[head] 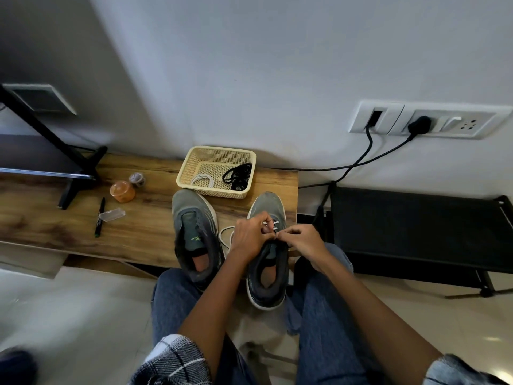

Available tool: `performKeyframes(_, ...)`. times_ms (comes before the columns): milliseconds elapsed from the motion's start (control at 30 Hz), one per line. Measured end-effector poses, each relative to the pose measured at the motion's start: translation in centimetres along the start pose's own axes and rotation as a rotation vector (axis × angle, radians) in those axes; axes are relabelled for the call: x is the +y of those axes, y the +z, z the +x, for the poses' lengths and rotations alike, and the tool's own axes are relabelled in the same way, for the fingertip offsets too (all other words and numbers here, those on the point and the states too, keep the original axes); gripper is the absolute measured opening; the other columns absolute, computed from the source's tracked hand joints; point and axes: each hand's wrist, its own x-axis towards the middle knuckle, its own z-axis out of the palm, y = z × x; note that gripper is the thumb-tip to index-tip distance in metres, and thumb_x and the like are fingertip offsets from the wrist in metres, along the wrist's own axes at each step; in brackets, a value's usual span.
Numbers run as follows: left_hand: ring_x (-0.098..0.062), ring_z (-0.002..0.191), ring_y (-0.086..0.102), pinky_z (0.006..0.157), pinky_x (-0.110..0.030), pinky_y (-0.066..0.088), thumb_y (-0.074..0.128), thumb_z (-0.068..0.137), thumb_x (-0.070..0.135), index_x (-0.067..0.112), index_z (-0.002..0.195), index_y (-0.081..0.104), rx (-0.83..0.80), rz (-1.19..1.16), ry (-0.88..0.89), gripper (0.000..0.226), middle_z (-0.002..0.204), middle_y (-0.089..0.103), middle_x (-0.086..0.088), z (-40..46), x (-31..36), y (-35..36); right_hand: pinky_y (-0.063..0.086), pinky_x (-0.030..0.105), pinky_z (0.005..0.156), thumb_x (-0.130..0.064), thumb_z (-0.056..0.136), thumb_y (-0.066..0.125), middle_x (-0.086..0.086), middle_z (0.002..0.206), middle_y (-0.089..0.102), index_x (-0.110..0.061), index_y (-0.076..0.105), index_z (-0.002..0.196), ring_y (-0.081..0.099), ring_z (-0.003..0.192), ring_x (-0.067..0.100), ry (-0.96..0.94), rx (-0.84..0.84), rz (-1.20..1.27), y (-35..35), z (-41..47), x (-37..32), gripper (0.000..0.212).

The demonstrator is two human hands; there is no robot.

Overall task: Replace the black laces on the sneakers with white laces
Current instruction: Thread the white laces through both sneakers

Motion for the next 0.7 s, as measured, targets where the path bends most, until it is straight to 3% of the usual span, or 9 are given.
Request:
performKeyframes(67,-0.006,0.074,0.066,0.083,-0.034,0.051,0.08,0.072,0.017,0.033,0.072,0.052,-0.025,-0.019,-0.011,0.032,0.07,0.07,0.01,0.0,0.1,-0.2,0.051,0.018,0.054,-0.017,0.08,0.073,0.005,0.079,0.07,-0.012,0.075,0.081,0.062,0.07,0.009,-0.022,-0.002,-0.027,0.1,-0.1,-0.2,0.005)
performKeyframes(200,-0.012,0.081,0.068,0.088,-0.043,0.052,0.072,0.075,0.011,0.041,0.071,0.054,-0.09,-0.074,-0.056,0.035,0.068,0.069,0.013,0.1,0.1,-0.5,0.055,0.031,0.065,-0.014,0.08,0.071,0.005,0.081,0.072,-0.013,0.076,0.081,0.065,0.073,0.012,-0.033,0.046,-0.067,0.3,0.1,-0.1,0.005)
performKeyframes(333,-0.013,0.082,0.066,0.094,-0.043,0.046,0.073,0.078,0.012,0.034,0.071,0.049,-0.056,-0.08,-0.1,0.033,0.073,0.07,0.009,-0.1,0.3,-0.4,0.055,0.034,0.068,-0.017,0.08,0.071,0.001,0.076,0.071,-0.015,0.075,0.075,0.065,0.074,0.013,-0.021,0.067,-0.071,0.6,0.3,0.2,0.007)
performKeyframes(433,-0.014,0.081,0.065,0.085,-0.039,0.05,0.074,0.078,0.014,0.032,0.069,0.045,-0.007,-0.096,-0.122,0.035,0.076,0.068,0.007,-0.4,0.3,0.1,0.054,0.043,0.063,-0.026,0.08,0.065,0.015,0.072,0.067,-0.001,0.07,0.074,0.064,0.068,0.023,0.013,0.103,-0.071,0.9,0.6,0.8,0.027)
performKeyframes(500,-0.015,0.081,0.065,0.077,-0.033,0.049,0.073,0.08,0.015,0.031,0.069,0.043,0.02,-0.11,-0.134,0.035,0.079,0.069,0.005,-0.6,0.4,0.3,0.053,0.041,0.062,-0.023,0.083,0.063,0.023,0.079,0.066,0.004,0.067,0.08,0.063,0.068,0.025,0.032,0.112,-0.045,1.0,1.0,1.0,0.028)
performKeyframes(600,-0.016,0.08,0.063,0.068,-0.027,0.041,0.073,0.081,0.017,0.028,0.074,0.046,0.062,-0.094,-0.131,0.029,0.081,0.069,0.003,-1.0,0.8,0.5,0.055,0.039,0.07,-0.015,0.086,0.065,0.003,0.074,0.067,-0.011,0.071,0.08,0.063,0.072,0.017,0.009,0.108,-0.051,0.8,1.2,0.8,0.01)
performKeyframes(700,-0.012,0.083,0.066,0.079,-0.028,0.044,0.071,0.081,0.015,0.025,0.083,0.057,0.083,-0.104,-0.134,0.017,0.079,0.071,0.006,-1.3,1.0,0.6,0.056,0.041,0.07,-0.012,0.086,0.067,-0.002,0.073,0.064,-0.014,0.067,0.079,0.062,0.072,0.016,0.006,0.074,-0.066,0.8,1.3,0.5,0.008)
